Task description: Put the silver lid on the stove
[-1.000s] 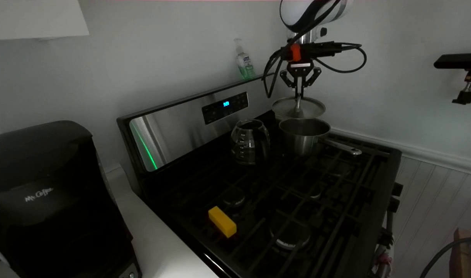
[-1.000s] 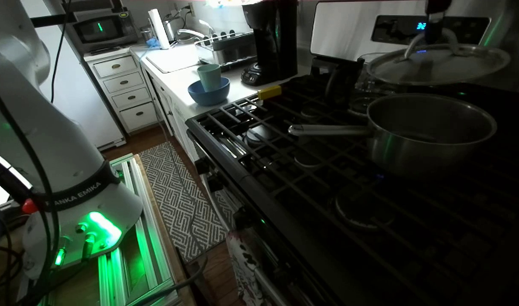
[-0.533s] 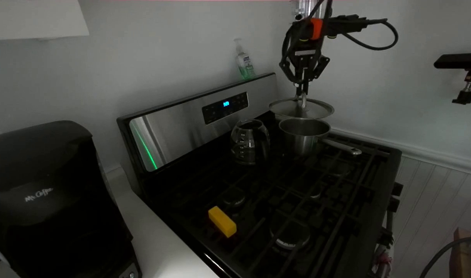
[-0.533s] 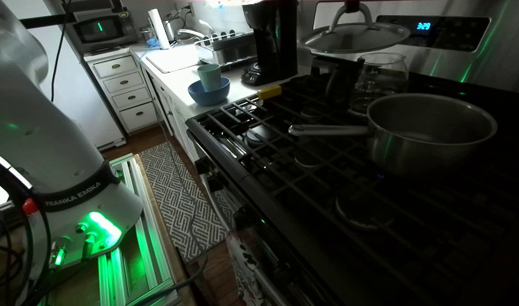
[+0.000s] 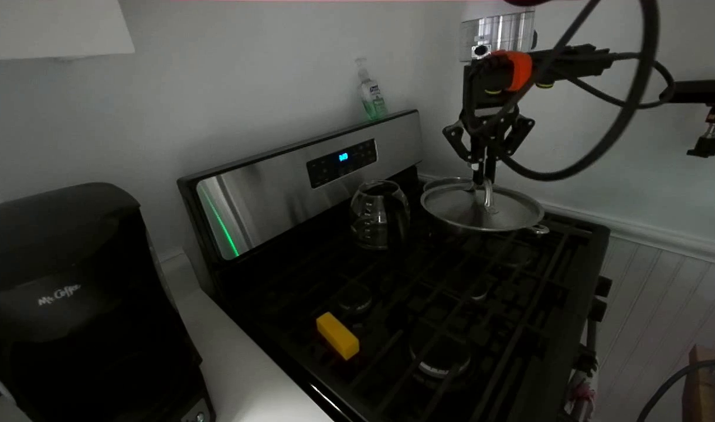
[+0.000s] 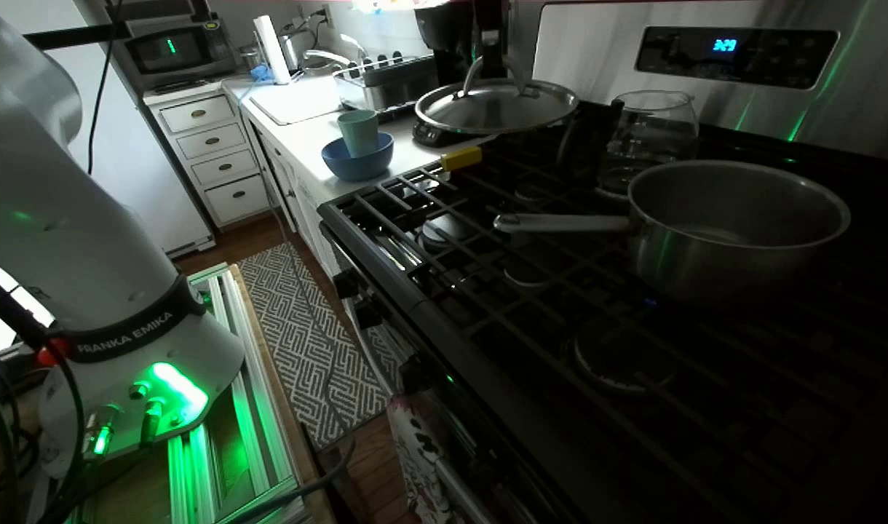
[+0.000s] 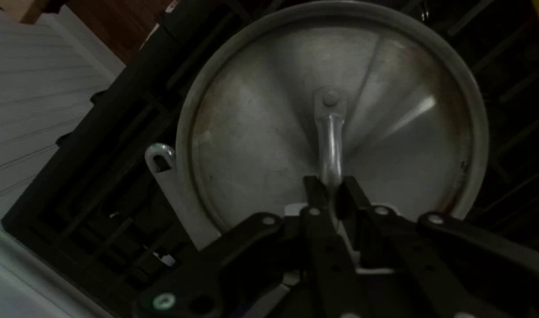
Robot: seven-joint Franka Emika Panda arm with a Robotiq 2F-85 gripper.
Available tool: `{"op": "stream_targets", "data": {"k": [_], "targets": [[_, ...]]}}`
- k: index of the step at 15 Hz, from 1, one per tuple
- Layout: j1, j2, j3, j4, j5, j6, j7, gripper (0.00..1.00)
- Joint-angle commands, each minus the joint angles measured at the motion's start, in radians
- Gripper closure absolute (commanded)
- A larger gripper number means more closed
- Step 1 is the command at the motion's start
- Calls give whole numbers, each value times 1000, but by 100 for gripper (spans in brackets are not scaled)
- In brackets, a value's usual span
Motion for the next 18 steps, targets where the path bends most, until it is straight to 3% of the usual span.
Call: {"op": "stream_targets", "data": {"k": [1, 8, 18], "targets": [[-6, -85, 42, -185, 38, 153, 98, 96], [-24, 14, 45, -361, 67, 477, 138, 96], [-43, 197, 4, -308, 66, 529, 134, 96]]}}
